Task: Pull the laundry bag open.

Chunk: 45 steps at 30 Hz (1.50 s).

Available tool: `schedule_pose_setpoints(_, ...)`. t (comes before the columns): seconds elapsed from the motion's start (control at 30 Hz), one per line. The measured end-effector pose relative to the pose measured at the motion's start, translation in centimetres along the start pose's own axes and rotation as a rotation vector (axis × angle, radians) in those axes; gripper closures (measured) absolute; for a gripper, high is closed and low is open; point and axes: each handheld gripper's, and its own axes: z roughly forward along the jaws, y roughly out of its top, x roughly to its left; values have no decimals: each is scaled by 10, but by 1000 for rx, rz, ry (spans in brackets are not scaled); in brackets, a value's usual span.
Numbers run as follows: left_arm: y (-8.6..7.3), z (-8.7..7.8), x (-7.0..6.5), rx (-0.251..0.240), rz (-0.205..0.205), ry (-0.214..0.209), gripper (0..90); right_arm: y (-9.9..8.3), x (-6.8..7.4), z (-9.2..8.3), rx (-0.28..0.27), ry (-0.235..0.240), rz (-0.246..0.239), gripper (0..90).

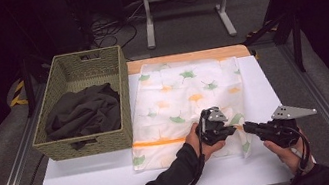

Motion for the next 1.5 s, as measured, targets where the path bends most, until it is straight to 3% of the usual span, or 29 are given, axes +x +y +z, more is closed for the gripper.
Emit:
schedule_pose_setpoints(0.23, -24, -35, 20, 61, -32, 95, 898, -2, -6, -1, -13, -32, 20, 856)
schedule_pose_setpoints(0.27, -28, -41, 22, 74, -22, 114, 898, -2, -6, 0, -10, -43, 22, 856)
schedule_pose_setpoints(0.33, -32, -46, 23, 82, -24, 123, 897, -2, -7, 0, -9, -48, 32, 856)
schedule_pose_setpoints(0.47, -48, -73, 26, 99, -17, 161, 898, -4, -11, 0, -2, -81, 48, 856)
schedule_pose_setpoints(0.57, -59, -89, 28, 113, -34, 203, 897, -4, -13, 2, 2, -100, 65, 856)
schedule_pose_setpoints(0.63, -66, -102, 28, 108, -24, 257, 898, -4, -14, 4, 6, -106, 70, 856)
schedule_pose_setpoints(0.93, -89, -152, 29, 101, -47, 315, 898, -5, -27, 14, 28, -133, 108, 856)
schedule_pose_setpoints(1.07, -103, -169, 32, 96, -84, 332, 898, -4, -28, 17, 34, -146, 108, 856)
schedule_pose_setpoints(1.17, -120, -183, 31, 95, -115, 378, 898, -3, -30, 18, 35, -162, 108, 856)
schedule_pose_setpoints(1.3, -134, -196, 30, 93, -135, 396, 897, -1, -33, 19, 26, -207, 86, 856)
schedule_pose_setpoints(1.5, -149, -211, 36, 82, -177, 415, 898, 0, -37, 25, 39, -213, 93, 856)
